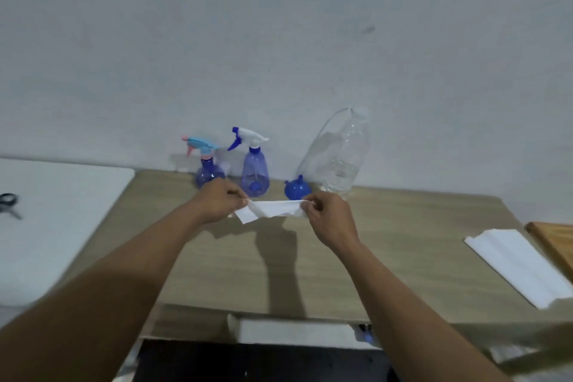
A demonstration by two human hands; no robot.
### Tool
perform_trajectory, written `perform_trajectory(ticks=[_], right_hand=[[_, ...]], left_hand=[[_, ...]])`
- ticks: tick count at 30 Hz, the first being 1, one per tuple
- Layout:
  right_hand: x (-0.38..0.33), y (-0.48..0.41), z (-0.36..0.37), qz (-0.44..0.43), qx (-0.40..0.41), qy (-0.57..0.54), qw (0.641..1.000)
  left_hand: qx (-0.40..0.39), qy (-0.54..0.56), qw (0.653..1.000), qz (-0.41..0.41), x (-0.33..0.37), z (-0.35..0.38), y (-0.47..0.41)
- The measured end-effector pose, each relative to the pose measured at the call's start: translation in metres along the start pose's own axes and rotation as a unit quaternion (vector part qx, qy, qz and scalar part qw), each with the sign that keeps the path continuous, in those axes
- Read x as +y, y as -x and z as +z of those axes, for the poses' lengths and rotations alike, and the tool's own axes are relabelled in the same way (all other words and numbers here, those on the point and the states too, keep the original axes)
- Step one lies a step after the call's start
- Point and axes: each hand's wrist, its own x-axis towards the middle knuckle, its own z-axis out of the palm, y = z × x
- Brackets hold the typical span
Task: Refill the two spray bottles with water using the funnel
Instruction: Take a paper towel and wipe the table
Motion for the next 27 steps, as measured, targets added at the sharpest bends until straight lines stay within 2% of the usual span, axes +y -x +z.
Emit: perform_trajectory(ticks=[5,11,15,18,20,22,23,25,27], right_hand=[[-0.034,-0.007,0.052,0.018,-0.053,-0.031,0.998],[-0.056,-0.034,0.106,0.065,-0.084,-0.032,0.994],[-0.056,-0.056,0.149,0.089,-0.101,0.003,0.991],[-0.057,-0.067,0.179,0.071,-0.090,0.039,0.993],[-0.056,-0.068,0.198,0.020,-0.058,0.084,0.995],[-0.053,-0.062,0.214,-0.054,-0.026,0.134,0.989],[-0.052,-0.056,0.222,-0.085,-0.026,0.137,0.987],[-0.049,-0.046,0.238,-0.108,-0.077,0.122,0.984],[-0.041,-0.041,0.254,-0.095,-0.145,0.121,0.977]], left_hand=[[-0.005,-0.013,0.997,-0.080,-0.044,-0.039,0.011],[-0.056,-0.014,0.984,-0.167,-0.098,-0.064,-0.008],[-0.041,-0.047,0.984,-0.164,-0.135,-0.057,-0.038],[0.036,-0.102,0.981,-0.163,-0.163,-0.041,-0.053],[0.144,-0.166,0.969,-0.115,-0.180,-0.026,-0.052],[0.208,-0.224,0.952,-0.009,-0.191,-0.009,-0.046],[0.201,-0.240,0.948,0.049,-0.195,0.000,-0.041],[0.167,-0.284,0.933,0.145,-0.208,0.014,-0.034],[0.105,-0.319,0.928,0.160,-0.221,0.018,-0.032]])
